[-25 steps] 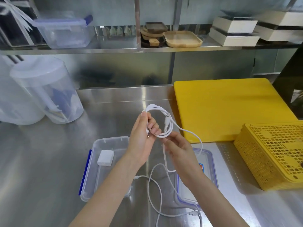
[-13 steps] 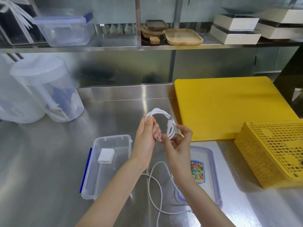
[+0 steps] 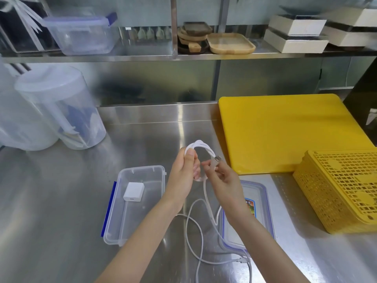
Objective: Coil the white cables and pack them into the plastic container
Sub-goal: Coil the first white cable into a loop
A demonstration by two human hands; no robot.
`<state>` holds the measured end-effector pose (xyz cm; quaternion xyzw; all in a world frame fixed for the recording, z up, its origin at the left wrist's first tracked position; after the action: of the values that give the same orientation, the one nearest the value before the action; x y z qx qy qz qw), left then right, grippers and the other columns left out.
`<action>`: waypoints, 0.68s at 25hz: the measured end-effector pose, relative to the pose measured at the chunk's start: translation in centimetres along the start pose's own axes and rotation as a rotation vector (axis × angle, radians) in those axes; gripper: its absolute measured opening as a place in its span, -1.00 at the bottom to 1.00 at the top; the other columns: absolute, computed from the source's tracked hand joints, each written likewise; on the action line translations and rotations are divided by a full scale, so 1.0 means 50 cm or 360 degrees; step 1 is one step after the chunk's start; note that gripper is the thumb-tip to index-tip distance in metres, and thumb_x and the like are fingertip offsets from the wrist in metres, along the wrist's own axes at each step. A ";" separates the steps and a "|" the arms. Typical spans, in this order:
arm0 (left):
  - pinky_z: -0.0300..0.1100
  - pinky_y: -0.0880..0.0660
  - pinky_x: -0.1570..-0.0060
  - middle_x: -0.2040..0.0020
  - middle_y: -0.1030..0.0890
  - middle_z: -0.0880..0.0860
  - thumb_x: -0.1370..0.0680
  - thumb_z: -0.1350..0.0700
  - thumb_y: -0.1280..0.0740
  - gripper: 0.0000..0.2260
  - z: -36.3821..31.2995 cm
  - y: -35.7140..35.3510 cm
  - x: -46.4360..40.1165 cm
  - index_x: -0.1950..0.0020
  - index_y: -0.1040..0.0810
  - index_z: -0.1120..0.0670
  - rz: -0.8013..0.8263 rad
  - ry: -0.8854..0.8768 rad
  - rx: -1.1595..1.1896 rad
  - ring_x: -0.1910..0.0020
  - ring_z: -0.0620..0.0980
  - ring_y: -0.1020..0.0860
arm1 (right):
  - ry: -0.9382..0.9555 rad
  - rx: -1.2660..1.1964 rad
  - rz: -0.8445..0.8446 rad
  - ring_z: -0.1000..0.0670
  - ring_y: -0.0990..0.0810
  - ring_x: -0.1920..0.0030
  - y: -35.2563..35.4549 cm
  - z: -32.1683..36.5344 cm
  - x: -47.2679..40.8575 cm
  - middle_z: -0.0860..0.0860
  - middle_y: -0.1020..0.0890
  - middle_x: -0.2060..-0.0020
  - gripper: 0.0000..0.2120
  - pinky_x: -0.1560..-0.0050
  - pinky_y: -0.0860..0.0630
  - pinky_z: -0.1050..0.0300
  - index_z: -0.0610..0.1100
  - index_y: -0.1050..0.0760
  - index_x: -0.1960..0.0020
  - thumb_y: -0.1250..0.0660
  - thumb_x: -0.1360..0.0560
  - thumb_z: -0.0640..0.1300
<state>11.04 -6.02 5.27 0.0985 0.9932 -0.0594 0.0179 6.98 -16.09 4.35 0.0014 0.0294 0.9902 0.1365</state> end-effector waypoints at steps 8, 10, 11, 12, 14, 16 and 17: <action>-0.22 -0.27 0.31 0.39 -0.28 -0.04 -0.63 0.05 -0.01 -0.73 0.008 0.093 -0.038 0.25 -0.31 -0.01 -0.0405 -0.0084 -0.0318 0.41 -0.09 -0.27 | 0.0210 -0.0061 -0.0022 0.19 -0.39 0.49 0.052 0.114 0.005 0.09 -0.50 0.49 -0.80 0.41 -0.37 0.37 -0.01 -0.55 0.17 -0.21 -0.54 -0.19; -0.20 -0.27 0.29 0.37 -0.31 -0.05 -0.63 0.06 -0.02 -0.73 0.017 0.106 -0.047 0.25 -0.33 -0.02 -0.0407 -0.0064 -0.0437 0.38 -0.08 -0.29 | 0.0277 -0.0243 0.0007 0.18 -0.46 0.45 0.073 0.175 -0.015 0.11 -0.53 0.50 -0.80 0.38 -0.44 0.36 -0.05 -0.53 0.14 -0.15 -0.56 -0.17; -0.21 -0.28 0.28 0.37 -0.33 -0.05 -0.63 0.07 -0.03 -0.73 0.022 0.108 -0.052 0.26 -0.33 -0.02 -0.0389 -0.0042 -0.0464 0.37 -0.09 -0.30 | 0.0321 -0.0294 0.0044 0.17 -0.48 0.43 0.077 0.209 -0.023 0.11 -0.53 0.49 -0.78 0.34 -0.46 0.34 -0.05 -0.53 0.13 -0.13 -0.57 -0.15; -0.20 -0.29 0.26 0.37 -0.35 -0.05 -0.63 0.08 -0.04 -0.72 0.028 0.107 -0.057 0.28 -0.33 0.00 -0.0368 -0.0013 -0.0479 0.36 -0.09 -0.32 | 0.0373 -0.0326 0.0093 0.15 -0.49 0.40 0.075 0.242 -0.029 0.11 -0.53 0.48 -0.76 0.31 -0.47 0.31 -0.05 -0.52 0.13 -0.11 -0.58 -0.15; -0.20 -0.31 0.23 0.37 -0.38 -0.05 -0.62 0.09 -0.06 -0.70 0.037 0.104 -0.064 0.32 -0.35 0.02 -0.0330 0.0056 -0.0503 0.35 -0.09 -0.36 | 0.0502 -0.0371 0.0208 0.13 -0.50 0.37 0.062 0.299 -0.035 0.11 -0.53 0.46 -0.74 0.26 -0.49 0.28 -0.05 -0.52 0.13 -0.08 -0.60 -0.16; -0.22 -0.31 0.25 0.37 -0.40 -0.06 -0.61 0.09 -0.08 -0.69 0.044 0.095 -0.072 0.32 -0.40 0.01 -0.0234 0.0115 -0.0532 0.35 -0.12 -0.36 | 0.0630 -0.0401 0.0318 0.11 -0.52 0.34 0.045 0.357 -0.032 0.11 -0.53 0.43 -0.74 0.22 -0.51 0.26 -0.07 -0.50 0.11 -0.06 -0.60 -0.17; -0.23 -0.31 0.25 0.35 -0.42 -0.06 -0.61 0.09 -0.08 -0.70 0.049 0.089 -0.074 0.30 -0.42 -0.01 -0.0167 0.0139 -0.0533 0.36 -0.14 -0.36 | 0.0696 -0.0403 0.0373 0.11 -0.54 0.31 0.039 0.381 -0.033 0.10 -0.54 0.42 -0.74 0.20 -0.52 0.26 -0.08 -0.49 0.10 -0.05 -0.61 -0.17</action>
<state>15.61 -2.72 2.52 0.0448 0.9928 0.1103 -0.0123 8.24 -17.29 23.51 -0.2259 -0.0662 0.9718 0.0106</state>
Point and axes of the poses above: each hand's wrist, its own x-axis away from the middle knuckle, its own y-axis out of the back of the hand, z = x × y, the point moved 9 cm from there along -x, towards the middle knuckle
